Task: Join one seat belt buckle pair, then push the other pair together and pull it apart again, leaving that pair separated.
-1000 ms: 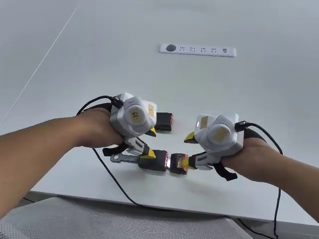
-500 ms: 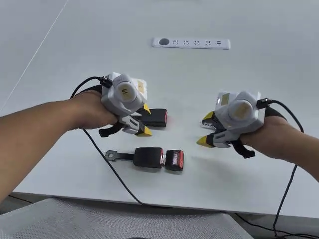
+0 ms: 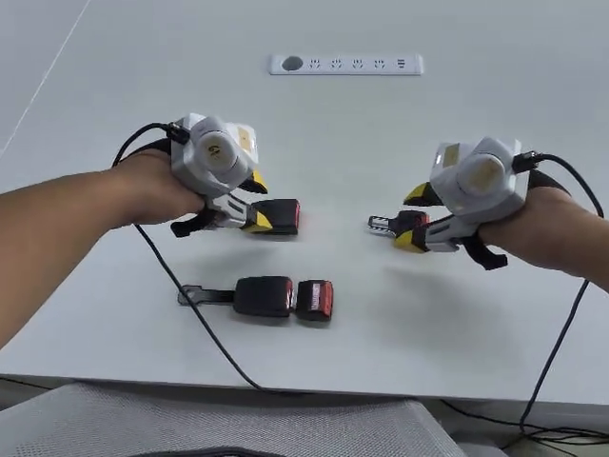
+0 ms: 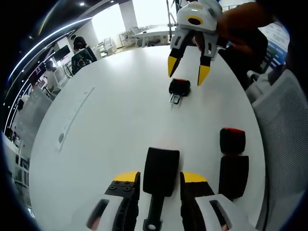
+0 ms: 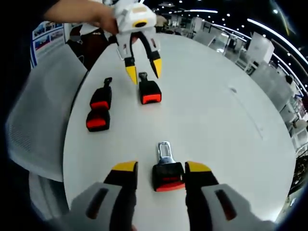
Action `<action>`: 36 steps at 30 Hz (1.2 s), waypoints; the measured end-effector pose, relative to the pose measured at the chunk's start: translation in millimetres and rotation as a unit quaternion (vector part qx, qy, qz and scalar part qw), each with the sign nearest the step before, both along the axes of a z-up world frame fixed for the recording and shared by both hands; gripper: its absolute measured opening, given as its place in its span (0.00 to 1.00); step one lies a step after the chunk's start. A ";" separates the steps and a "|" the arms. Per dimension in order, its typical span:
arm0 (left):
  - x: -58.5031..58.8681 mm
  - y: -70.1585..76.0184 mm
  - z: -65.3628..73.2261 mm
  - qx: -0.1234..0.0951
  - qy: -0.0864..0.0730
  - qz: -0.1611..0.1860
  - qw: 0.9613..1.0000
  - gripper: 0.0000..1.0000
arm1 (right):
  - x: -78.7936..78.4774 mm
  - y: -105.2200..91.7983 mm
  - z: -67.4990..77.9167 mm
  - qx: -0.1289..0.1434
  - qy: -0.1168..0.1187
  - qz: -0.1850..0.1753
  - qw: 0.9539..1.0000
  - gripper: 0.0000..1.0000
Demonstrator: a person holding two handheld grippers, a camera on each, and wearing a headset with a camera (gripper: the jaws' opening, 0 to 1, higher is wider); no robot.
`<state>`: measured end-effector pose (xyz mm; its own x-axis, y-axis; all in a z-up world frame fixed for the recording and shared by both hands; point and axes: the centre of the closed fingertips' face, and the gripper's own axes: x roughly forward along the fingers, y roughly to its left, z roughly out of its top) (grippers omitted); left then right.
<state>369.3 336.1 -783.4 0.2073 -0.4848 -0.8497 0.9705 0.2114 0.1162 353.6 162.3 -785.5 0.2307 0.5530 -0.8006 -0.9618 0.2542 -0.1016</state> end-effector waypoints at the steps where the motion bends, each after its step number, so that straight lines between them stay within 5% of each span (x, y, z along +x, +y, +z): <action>1: 0.6 0.0 -0.9 0.002 0.001 -0.001 1.000 0.33 | 1.2 -1.8 -0.4 0.000 0.002 -0.004 1.000 0.39; 12: 5.1 6.6 -11.7 0.011 0.015 0.003 1.000 0.34 | 3.6 -7.3 -10.0 -0.015 0.008 0.006 1.000 0.42; 36: 3.0 8.2 -28.8 0.034 0.038 -0.030 0.998 0.32 | 1.4 -11.3 -27.1 -0.031 0.025 0.032 0.999 0.32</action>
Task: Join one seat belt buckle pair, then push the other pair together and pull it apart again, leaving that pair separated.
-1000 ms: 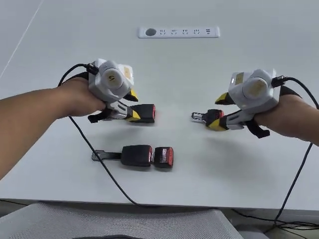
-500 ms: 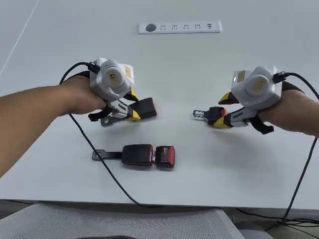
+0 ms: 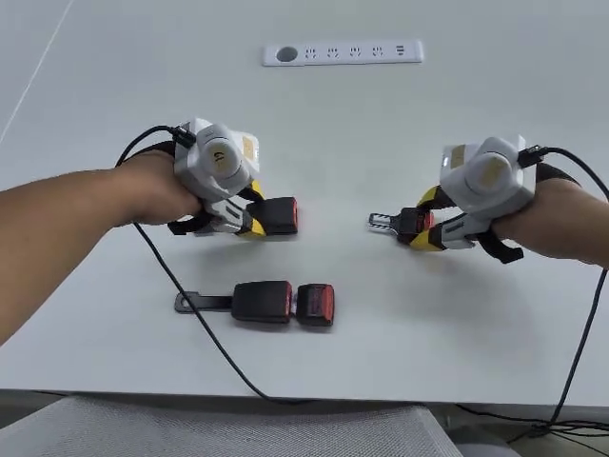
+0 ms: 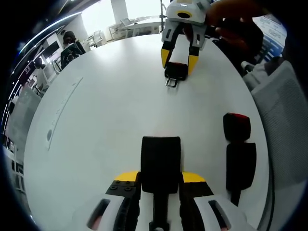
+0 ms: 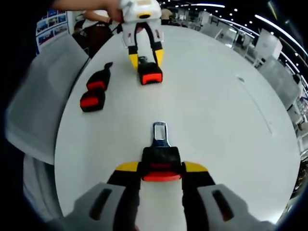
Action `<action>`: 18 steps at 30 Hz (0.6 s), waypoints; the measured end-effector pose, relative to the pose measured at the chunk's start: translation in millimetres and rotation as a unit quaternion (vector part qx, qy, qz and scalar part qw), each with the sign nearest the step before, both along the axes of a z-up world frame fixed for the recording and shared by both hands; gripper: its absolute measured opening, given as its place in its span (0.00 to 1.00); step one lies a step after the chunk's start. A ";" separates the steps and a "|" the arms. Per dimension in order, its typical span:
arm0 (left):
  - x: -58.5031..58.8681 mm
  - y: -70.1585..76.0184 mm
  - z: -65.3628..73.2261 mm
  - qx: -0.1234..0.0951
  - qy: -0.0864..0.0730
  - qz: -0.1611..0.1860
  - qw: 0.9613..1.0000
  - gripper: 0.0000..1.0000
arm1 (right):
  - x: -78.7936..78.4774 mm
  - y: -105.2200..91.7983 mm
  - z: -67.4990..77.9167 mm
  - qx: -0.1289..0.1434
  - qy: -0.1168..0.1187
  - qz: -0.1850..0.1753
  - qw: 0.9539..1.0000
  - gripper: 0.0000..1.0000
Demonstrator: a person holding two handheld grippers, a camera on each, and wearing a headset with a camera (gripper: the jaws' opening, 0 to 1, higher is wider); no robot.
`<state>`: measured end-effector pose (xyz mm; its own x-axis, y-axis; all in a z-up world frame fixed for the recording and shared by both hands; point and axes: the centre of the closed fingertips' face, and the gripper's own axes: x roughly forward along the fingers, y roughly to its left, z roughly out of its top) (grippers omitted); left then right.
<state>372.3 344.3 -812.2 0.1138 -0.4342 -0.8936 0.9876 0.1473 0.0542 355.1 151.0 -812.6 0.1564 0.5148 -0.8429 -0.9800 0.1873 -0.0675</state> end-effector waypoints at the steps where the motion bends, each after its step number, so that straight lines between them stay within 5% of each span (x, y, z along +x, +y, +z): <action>1: -0.3 0.1 -0.3 0.002 -0.002 -0.007 1.000 0.32 | 0.0 0.0 0.0 0.000 0.000 0.002 1.000 0.32; 18: -1.6 0.4 -3.4 0.030 -0.016 -0.058 0.998 0.31 | 1.4 2.3 -0.8 -0.011 -0.007 0.024 1.000 0.32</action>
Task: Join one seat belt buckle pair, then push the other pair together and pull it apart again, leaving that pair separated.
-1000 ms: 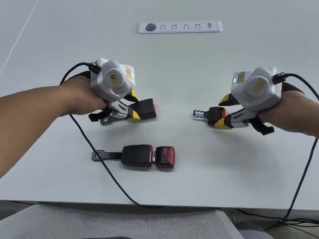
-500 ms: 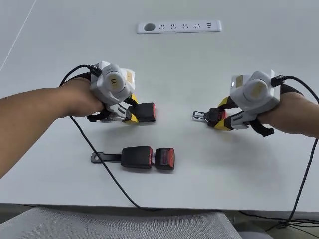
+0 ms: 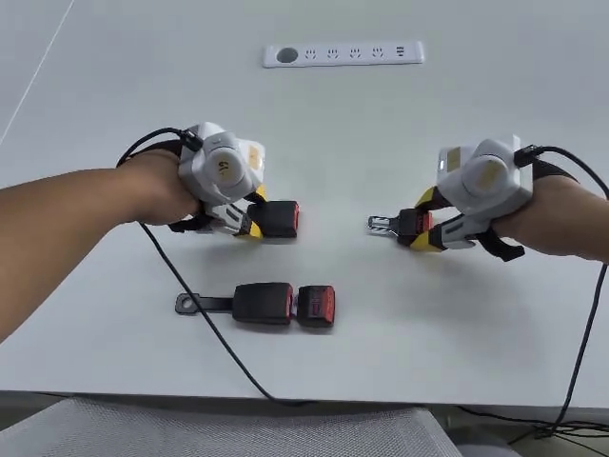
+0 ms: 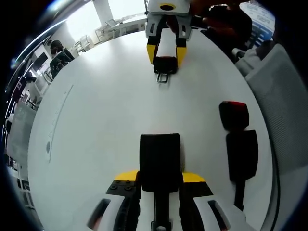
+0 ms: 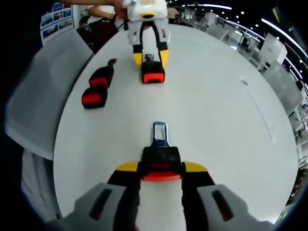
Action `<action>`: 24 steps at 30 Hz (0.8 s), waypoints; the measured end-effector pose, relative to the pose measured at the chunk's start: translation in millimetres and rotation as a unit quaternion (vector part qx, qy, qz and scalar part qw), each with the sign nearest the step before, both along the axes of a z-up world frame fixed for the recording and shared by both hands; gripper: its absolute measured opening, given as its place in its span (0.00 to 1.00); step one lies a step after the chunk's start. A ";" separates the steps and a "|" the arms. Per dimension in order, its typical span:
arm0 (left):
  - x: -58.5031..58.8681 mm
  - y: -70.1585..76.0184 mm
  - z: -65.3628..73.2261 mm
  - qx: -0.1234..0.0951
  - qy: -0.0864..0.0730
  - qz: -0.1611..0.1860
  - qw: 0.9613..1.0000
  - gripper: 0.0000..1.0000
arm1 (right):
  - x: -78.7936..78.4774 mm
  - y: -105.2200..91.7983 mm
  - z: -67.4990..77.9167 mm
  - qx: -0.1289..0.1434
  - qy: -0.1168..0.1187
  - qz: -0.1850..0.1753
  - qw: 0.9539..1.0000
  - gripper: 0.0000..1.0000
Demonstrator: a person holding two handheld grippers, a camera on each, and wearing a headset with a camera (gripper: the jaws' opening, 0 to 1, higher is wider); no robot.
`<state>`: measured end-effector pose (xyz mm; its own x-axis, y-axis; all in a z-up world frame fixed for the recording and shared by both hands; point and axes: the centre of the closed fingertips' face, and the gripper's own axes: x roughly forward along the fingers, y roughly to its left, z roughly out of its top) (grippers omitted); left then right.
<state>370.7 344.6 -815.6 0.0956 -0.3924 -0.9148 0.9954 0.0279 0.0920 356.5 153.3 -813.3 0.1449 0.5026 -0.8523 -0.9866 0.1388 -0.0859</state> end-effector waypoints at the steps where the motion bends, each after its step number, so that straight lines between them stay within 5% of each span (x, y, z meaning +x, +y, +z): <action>1: -0.2 0.0 -0.2 0.001 -0.001 -0.001 1.000 0.31 | -0.1 1.3 0.1 0.000 0.000 0.000 1.000 0.32; 24: -0.8 1.1 -2.7 0.004 -0.009 -0.006 1.000 0.31 | 3.7 73.8 0.2 0.011 -0.013 0.048 0.999 0.31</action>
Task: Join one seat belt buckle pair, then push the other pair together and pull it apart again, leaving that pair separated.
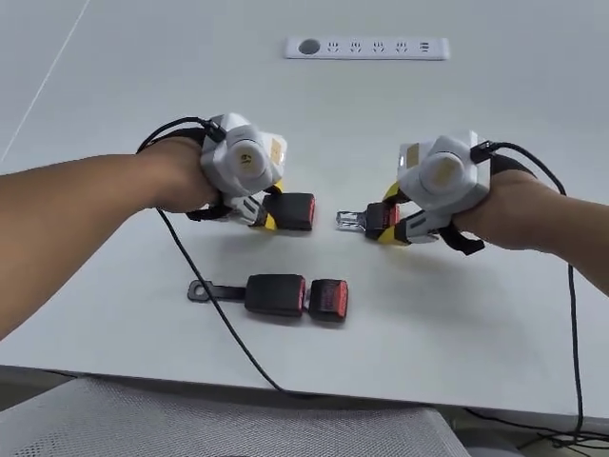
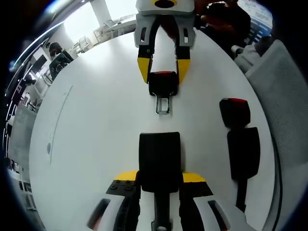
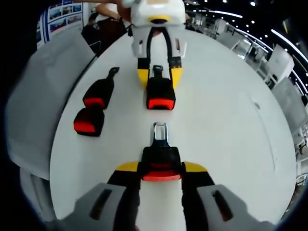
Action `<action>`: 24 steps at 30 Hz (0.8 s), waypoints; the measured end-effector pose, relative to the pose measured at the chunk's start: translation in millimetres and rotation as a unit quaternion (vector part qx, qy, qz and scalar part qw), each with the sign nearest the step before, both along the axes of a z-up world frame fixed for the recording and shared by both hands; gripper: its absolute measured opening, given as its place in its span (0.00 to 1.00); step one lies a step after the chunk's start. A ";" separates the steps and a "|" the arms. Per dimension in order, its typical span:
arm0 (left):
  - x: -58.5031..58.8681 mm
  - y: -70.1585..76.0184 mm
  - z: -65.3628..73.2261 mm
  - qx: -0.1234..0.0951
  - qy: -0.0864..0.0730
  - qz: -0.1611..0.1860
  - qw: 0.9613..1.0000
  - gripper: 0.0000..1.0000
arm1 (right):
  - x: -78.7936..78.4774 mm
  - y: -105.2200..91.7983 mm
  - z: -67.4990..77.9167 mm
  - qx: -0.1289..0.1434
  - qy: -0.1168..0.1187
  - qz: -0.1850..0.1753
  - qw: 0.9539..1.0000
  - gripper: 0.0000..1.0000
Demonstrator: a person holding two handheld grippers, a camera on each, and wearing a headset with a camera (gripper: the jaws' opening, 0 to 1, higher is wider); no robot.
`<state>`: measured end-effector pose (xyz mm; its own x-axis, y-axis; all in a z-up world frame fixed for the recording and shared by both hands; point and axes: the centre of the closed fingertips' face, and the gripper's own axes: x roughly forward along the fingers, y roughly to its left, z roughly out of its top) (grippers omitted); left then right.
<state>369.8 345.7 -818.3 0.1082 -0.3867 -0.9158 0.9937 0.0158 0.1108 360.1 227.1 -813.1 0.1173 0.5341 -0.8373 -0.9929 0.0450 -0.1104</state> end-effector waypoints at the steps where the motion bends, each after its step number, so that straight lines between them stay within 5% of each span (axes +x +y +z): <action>1: 0.0 0.0 0.0 0.000 0.000 0.000 1.000 0.31 | 0.2 2.1 -0.1 0.000 0.000 0.002 1.000 0.31; 24: -1.5 0.5 0.1 0.003 -0.001 0.007 1.000 0.31 | 4.1 33.6 1.4 0.010 0.001 0.005 1.000 0.31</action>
<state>368.3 346.2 -818.2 0.1154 -0.3795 -0.9180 0.9932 0.0283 0.1132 364.3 260.7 -811.8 0.1095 0.5526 -0.8262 -0.9936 0.0369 -0.1070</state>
